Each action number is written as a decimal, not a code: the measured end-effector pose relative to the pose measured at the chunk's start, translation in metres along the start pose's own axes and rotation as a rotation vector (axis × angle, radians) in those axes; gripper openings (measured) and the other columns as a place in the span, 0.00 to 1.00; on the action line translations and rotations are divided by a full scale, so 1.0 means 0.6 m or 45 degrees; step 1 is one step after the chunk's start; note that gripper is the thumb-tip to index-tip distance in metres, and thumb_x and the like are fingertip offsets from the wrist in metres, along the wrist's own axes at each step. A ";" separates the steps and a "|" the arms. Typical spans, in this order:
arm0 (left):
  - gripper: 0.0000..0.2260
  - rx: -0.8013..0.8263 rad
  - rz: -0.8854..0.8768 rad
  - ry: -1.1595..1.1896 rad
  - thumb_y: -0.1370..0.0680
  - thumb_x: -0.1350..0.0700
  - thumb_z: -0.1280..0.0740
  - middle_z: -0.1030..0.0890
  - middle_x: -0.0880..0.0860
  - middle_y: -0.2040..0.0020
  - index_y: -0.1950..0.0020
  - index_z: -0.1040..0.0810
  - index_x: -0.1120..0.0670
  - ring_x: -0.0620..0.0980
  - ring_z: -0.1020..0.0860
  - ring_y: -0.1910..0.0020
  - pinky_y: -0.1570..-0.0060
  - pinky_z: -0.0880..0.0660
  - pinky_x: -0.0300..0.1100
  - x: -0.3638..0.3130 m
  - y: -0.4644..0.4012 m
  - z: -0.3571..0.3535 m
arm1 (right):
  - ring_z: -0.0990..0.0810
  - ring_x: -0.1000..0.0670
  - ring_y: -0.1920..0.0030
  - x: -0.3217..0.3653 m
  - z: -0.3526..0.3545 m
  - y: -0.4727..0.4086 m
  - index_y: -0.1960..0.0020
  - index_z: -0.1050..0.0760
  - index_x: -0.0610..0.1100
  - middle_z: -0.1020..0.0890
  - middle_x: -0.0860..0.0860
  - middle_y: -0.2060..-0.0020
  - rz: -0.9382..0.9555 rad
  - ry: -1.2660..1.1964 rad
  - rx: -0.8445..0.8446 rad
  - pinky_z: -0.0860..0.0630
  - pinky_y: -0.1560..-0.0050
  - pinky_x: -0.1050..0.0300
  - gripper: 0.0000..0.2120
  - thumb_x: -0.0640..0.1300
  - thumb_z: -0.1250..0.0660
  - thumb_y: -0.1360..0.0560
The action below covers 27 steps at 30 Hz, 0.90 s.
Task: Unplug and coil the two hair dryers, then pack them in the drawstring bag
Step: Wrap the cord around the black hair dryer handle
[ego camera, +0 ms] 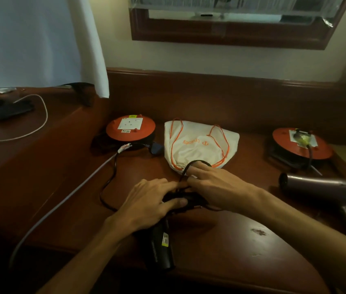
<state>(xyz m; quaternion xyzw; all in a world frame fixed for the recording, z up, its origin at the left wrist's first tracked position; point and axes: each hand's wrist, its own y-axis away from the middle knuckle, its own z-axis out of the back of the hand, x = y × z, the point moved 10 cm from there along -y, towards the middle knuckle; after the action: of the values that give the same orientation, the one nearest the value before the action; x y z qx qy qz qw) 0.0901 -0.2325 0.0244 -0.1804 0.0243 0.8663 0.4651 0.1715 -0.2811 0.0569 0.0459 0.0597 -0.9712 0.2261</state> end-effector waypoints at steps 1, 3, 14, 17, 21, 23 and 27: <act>0.21 -0.015 -0.001 0.026 0.20 0.32 0.42 0.28 0.38 0.57 0.31 0.27 0.37 0.36 0.30 0.57 0.59 0.39 0.33 0.000 0.003 0.003 | 0.26 0.49 0.42 0.000 0.006 0.003 0.41 0.22 0.44 0.22 0.47 0.42 0.033 0.039 -0.037 0.23 0.46 0.55 0.16 0.49 0.28 0.25; 0.22 -0.022 -0.012 0.093 0.21 0.31 0.42 0.28 0.38 0.57 0.30 0.27 0.36 0.34 0.29 0.58 0.61 0.39 0.33 -0.003 0.006 0.011 | 0.26 0.53 0.47 -0.003 0.021 0.008 0.45 0.21 0.44 0.21 0.50 0.47 0.065 -0.078 -0.066 0.22 0.47 0.57 0.10 0.48 0.29 0.23; 0.25 0.357 -0.091 0.397 0.25 0.31 0.34 0.18 0.42 0.44 0.31 0.23 0.38 0.41 0.22 0.44 0.40 0.24 0.53 -0.046 -0.037 0.062 | 0.19 0.53 0.53 -0.089 0.075 0.036 0.55 0.18 0.46 0.19 0.56 0.55 -0.233 -0.819 -0.056 0.20 0.54 0.53 0.11 0.53 0.31 0.23; 0.19 0.477 -0.130 0.545 0.21 0.39 0.32 0.16 0.47 0.48 0.32 0.20 0.44 0.47 0.19 0.48 0.43 0.22 0.53 -0.067 -0.038 0.052 | 0.23 0.54 0.47 -0.070 0.097 0.051 0.56 0.20 0.47 0.21 0.57 0.55 -0.074 -0.508 -0.148 0.23 0.48 0.54 0.14 0.57 0.34 0.21; 0.18 0.536 -0.099 0.629 0.20 0.45 0.31 0.16 0.52 0.49 0.30 0.21 0.46 0.48 0.18 0.48 0.46 0.22 0.42 -0.066 -0.039 0.036 | 0.21 0.51 0.54 -0.047 0.099 0.070 0.55 0.20 0.45 0.19 0.52 0.59 0.054 -0.052 -0.238 0.26 0.48 0.58 0.24 0.61 0.46 0.18; 0.22 0.533 -0.058 0.580 0.21 0.41 0.31 0.16 0.52 0.49 0.29 0.22 0.45 0.48 0.18 0.48 0.43 0.23 0.45 -0.053 -0.042 0.026 | 0.24 0.53 0.65 -0.060 0.095 0.073 0.57 0.23 0.45 0.22 0.52 0.64 -0.012 -0.006 -0.241 0.25 0.61 0.59 0.28 0.66 0.49 0.19; 0.27 0.489 0.015 0.407 0.25 0.33 0.33 0.15 0.46 0.49 0.29 0.23 0.43 0.44 0.18 0.47 0.39 0.24 0.53 -0.020 -0.049 0.008 | 0.31 0.56 0.60 -0.109 0.066 0.073 0.52 0.25 0.47 0.27 0.54 0.55 -0.272 0.023 0.008 0.25 0.61 0.60 0.26 0.69 0.46 0.24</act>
<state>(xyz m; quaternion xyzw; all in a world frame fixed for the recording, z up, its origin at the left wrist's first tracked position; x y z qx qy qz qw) 0.1185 -0.2247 0.0366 -0.2233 0.2628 0.8090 0.4760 0.2471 -0.2972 0.0995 0.0489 0.0631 -0.9895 0.1205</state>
